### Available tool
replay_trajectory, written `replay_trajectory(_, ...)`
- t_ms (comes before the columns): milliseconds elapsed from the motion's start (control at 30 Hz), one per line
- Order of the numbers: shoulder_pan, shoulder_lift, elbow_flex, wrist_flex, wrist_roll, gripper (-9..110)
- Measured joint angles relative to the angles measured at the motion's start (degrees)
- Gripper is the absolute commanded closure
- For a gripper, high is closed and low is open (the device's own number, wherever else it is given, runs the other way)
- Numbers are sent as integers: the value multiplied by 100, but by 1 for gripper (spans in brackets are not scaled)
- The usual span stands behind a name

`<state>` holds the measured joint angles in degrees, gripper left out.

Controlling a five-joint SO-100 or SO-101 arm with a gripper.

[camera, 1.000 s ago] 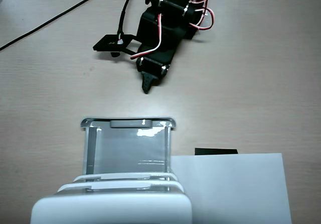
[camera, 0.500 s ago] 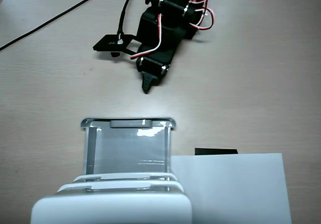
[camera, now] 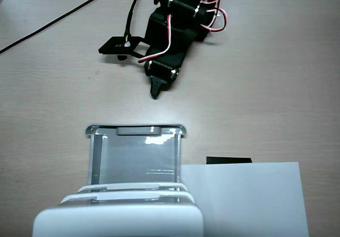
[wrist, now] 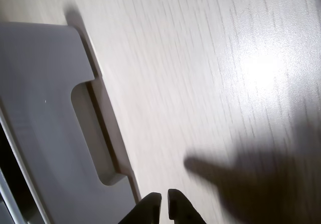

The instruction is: Close drawer.

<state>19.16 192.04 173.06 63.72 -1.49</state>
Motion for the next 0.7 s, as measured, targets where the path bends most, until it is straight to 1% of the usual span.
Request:
replay_trajectory(333, -9, 0, 0, -9, 0, 101)
replay_trajectory(700, -18, -9, 44, -686, -448, 101)
